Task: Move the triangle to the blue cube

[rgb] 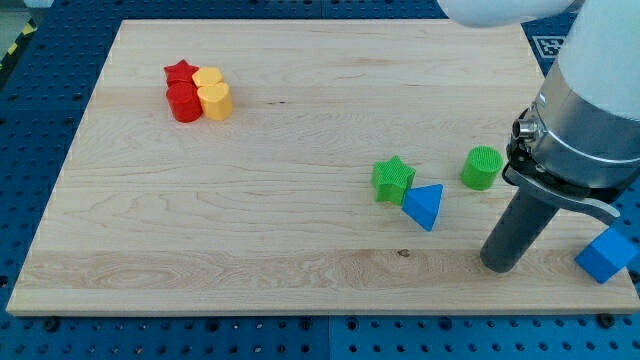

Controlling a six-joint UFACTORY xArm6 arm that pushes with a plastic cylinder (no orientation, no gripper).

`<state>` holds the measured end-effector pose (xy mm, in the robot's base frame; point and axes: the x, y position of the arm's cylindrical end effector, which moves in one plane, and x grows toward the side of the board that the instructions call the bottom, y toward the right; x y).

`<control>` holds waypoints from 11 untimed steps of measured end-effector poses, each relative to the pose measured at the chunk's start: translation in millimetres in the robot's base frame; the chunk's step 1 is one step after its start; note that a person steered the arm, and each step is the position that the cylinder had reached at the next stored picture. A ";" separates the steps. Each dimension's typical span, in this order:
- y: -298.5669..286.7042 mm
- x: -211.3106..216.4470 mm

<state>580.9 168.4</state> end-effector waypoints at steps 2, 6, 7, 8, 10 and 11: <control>-9.1 -0.1; -131.0 -56.7; -127.2 -75.0; -94.4 -76.5; -90.8 -62.7; -75.9 -61.0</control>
<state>519.9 92.4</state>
